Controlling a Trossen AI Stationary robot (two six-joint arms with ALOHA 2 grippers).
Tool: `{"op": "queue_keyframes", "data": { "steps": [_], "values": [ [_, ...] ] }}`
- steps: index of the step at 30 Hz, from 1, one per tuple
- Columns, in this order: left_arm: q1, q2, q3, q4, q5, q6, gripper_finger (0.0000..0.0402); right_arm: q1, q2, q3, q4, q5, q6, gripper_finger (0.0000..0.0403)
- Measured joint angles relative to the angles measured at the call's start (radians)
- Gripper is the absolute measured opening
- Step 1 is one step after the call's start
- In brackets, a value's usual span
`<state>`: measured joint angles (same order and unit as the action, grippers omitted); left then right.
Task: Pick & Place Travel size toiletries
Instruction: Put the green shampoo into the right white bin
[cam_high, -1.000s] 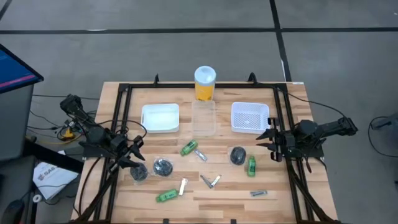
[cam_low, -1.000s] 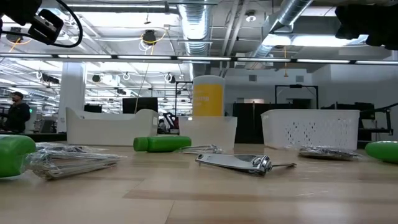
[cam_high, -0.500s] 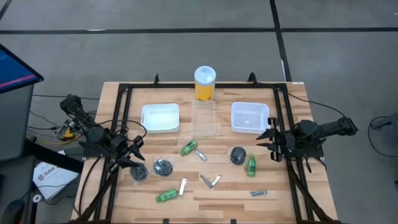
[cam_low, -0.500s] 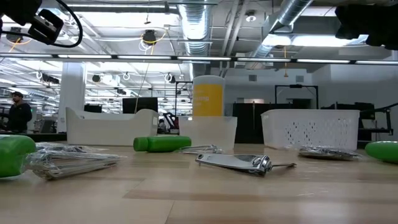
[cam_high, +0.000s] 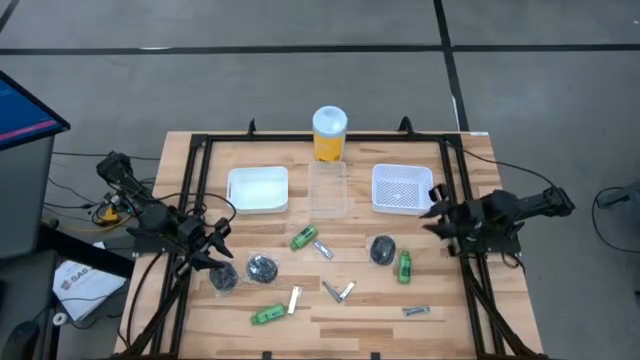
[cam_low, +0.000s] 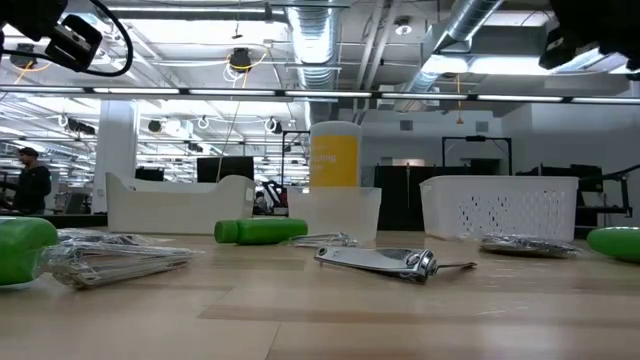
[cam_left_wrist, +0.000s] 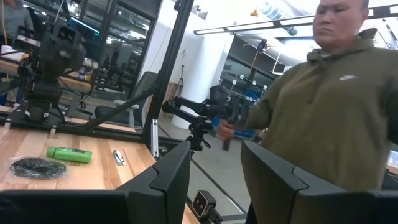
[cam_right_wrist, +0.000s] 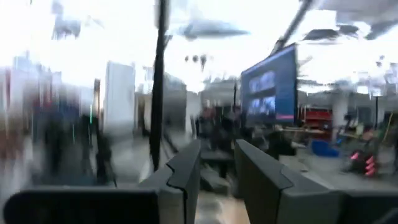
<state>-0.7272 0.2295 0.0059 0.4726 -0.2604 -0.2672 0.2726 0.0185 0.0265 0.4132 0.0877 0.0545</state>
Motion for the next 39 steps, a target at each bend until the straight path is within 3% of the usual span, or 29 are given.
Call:
{"op": "queue_keyframes", "data": {
  "steps": [4,11,15,20,27,34,39],
  "values": [
    [0.000,0.000,0.000,0.000,0.000,0.000,0.0140,0.000,-0.001,0.001,0.170,0.067,0.376,0.0093],
    [0.000,0.000,0.000,0.000,0.000,0.000,0.0140,-0.001,0.000,0.000,0.210,0.097,0.507,0.0093],
    [0.000,0.000,0.000,0.000,0.000,0.000,0.0140,0.003,0.006,0.065,0.110,0.107,0.606,0.0090],
    [0.000,0.000,0.000,0.000,0.000,0.000,0.0140,0.001,0.116,0.328,-0.304,0.149,0.622,0.0076],
    [0.000,0.000,0.000,0.000,0.000,0.000,0.0140,0.001,0.505,0.788,-1.087,0.215,0.864,0.0092],
    [0.000,0.000,0.000,0.000,0.000,0.000,0.0140,0.003,0.831,1.029,-1.583,0.144,1.072,0.0189],
    [0.000,0.000,0.000,0.000,0.000,0.000,0.0140,0.025,1.014,1.037,-1.693,0.070,1.274,0.0277]
  ]
}}
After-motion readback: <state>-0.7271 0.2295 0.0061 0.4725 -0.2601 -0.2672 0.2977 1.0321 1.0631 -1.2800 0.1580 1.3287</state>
